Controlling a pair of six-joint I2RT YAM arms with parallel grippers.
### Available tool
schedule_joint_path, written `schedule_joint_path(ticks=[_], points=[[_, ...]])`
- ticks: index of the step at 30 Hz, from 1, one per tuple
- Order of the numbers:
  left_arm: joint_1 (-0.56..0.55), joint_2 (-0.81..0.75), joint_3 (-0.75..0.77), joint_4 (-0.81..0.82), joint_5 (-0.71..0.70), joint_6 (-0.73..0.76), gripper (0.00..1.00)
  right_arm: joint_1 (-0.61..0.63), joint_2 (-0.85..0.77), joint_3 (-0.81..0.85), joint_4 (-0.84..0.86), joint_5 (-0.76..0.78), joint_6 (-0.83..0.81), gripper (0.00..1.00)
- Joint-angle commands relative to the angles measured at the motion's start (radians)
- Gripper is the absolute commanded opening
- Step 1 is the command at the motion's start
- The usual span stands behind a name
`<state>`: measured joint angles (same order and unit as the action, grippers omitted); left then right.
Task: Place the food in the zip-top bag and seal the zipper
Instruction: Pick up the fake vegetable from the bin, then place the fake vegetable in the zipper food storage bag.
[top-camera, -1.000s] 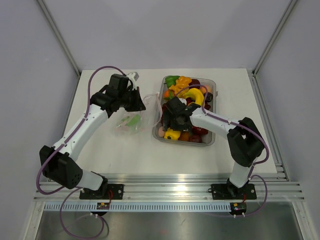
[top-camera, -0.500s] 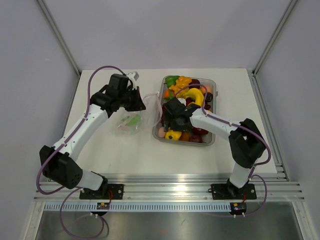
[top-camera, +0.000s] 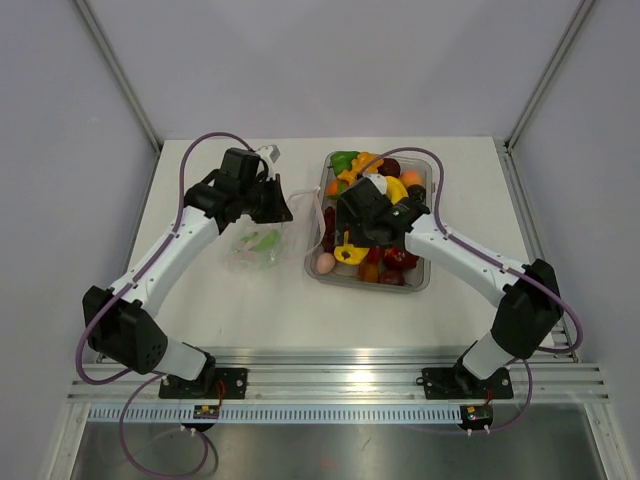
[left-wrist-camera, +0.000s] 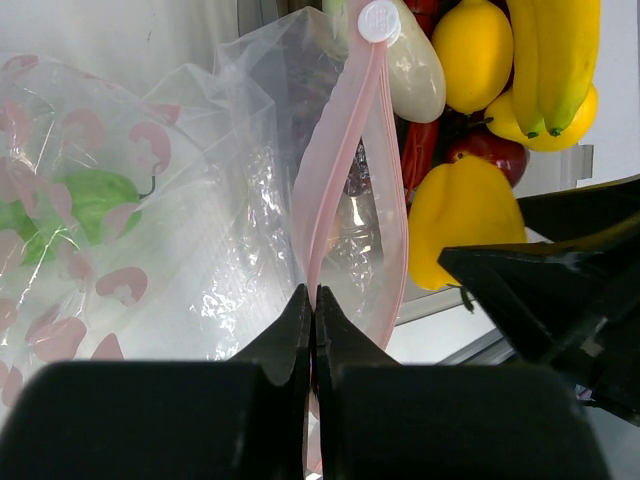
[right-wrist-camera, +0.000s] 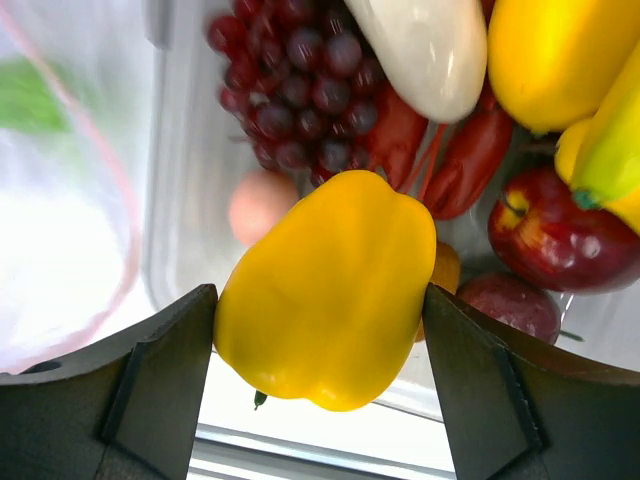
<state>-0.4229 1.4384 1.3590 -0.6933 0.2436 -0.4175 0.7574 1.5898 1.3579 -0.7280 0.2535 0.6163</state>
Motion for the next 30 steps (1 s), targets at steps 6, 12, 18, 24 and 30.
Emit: schedule_joint_path(ticks=[6,12,18,24,30], points=[[0.003,0.002,0.012,0.028,0.017,0.014,0.00,0.013,-0.079,0.222,0.016,0.035,-0.006,0.53],[0.003,0.001,0.009,0.029,0.026,0.008,0.00,0.020,-0.031,0.311,0.053,-0.051,-0.004,0.53],[0.003,0.001,0.023,0.034,0.048,0.005,0.00,0.043,0.045,0.357,0.084,-0.115,-0.001,0.53],[0.003,0.002,0.046,0.031,0.069,-0.003,0.00,0.051,0.110,0.322,0.122,-0.149,0.016,0.55],[0.003,0.004,0.077,0.032,0.092,-0.017,0.00,0.051,0.136,0.336,0.096,-0.146,0.005,0.95]])
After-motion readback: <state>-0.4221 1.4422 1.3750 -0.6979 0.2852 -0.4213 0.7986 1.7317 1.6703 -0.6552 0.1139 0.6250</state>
